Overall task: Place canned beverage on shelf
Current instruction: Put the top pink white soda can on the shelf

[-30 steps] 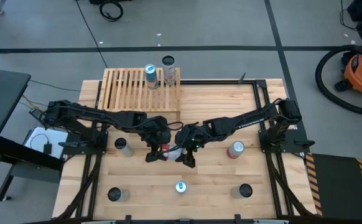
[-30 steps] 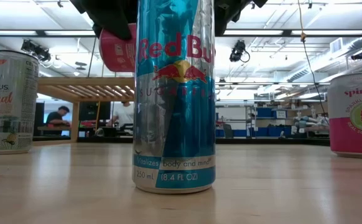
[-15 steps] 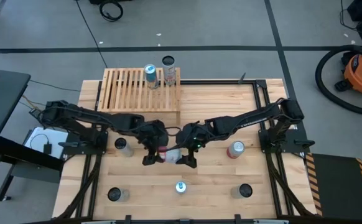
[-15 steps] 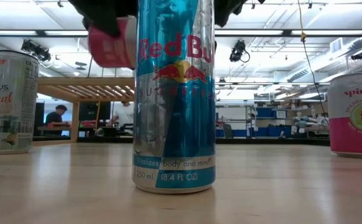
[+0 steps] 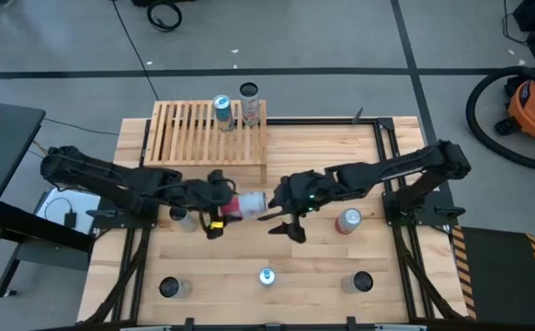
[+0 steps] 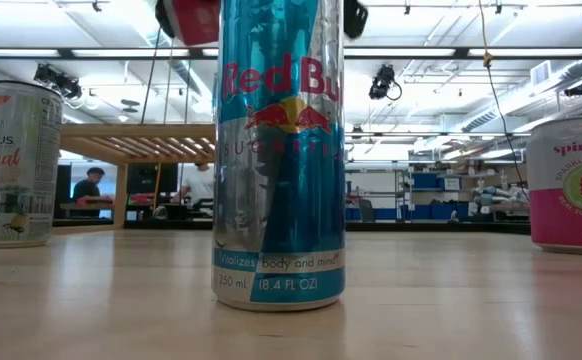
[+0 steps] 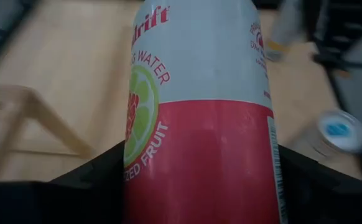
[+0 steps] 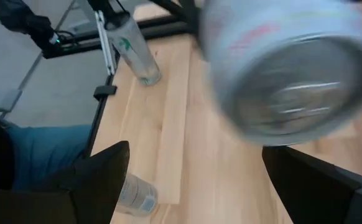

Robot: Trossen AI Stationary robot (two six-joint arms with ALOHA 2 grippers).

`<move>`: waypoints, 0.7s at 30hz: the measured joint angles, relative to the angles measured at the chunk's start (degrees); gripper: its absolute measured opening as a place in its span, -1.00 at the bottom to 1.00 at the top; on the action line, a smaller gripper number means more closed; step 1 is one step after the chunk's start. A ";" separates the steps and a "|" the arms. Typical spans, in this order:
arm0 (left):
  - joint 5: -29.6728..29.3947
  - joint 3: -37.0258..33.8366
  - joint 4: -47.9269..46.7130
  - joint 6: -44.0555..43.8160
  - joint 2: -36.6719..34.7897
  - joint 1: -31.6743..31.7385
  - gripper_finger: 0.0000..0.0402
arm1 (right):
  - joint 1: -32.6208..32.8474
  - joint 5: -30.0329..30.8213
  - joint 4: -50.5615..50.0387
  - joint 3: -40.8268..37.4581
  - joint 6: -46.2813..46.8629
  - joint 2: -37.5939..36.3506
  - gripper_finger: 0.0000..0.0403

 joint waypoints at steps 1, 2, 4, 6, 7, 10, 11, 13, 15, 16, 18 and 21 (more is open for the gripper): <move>-2.32 -0.02 0.02 -0.02 -0.47 -0.81 0.51 | 0.07 0.89 -0.20 0.00 -0.49 -0.82 0.87; -4.62 -0.02 0.16 -0.03 -0.74 -1.48 0.51 | 0.12 1.68 -0.17 0.00 -1.06 -1.53 0.87; -9.28 -0.02 0.82 -0.13 -1.23 -2.74 0.49 | 0.10 3.47 -0.36 0.00 -1.85 -2.85 0.87; -13.54 -0.02 -0.42 -1.58 -1.73 -4.05 0.48 | 0.08 4.98 -0.29 0.00 -2.73 -3.85 0.87; -15.61 -0.02 -0.35 -2.45 -1.78 -4.68 0.48 | 0.10 5.72 -0.49 0.00 -3.15 -4.45 0.87; -22.74 -0.02 -1.42 -4.70 -1.76 -7.23 0.48 | 0.41 6.77 -0.80 0.00 -4.29 -5.60 0.87; -25.30 -0.02 -1.86 -5.87 -1.76 -8.10 0.48 | 0.44 7.23 -1.24 0.00 -4.51 -5.84 0.87; -30.97 -0.02 -1.59 -8.29 -1.69 -10.00 0.48 | 0.54 7.78 -1.15 0.00 -4.60 -6.12 0.87; -37.81 -0.02 -1.80 -10.71 -1.69 -12.17 0.47 | 0.54 8.11 -0.71 0.00 -5.31 -6.15 0.87; -41.33 -0.12 -1.48 -11.91 -1.69 -13.28 0.47 | 0.54 8.38 -0.50 0.00 -5.53 -6.15 0.87; -47.47 -0.72 -1.26 -14.37 -1.71 -15.29 0.47 | 0.54 8.42 -0.09 0.00 -5.75 -6.13 0.86; -54.73 -2.59 -1.39 -19.33 -1.70 -17.64 0.47 | 0.58 10.10 -0.02 0.00 -5.94 -6.08 0.84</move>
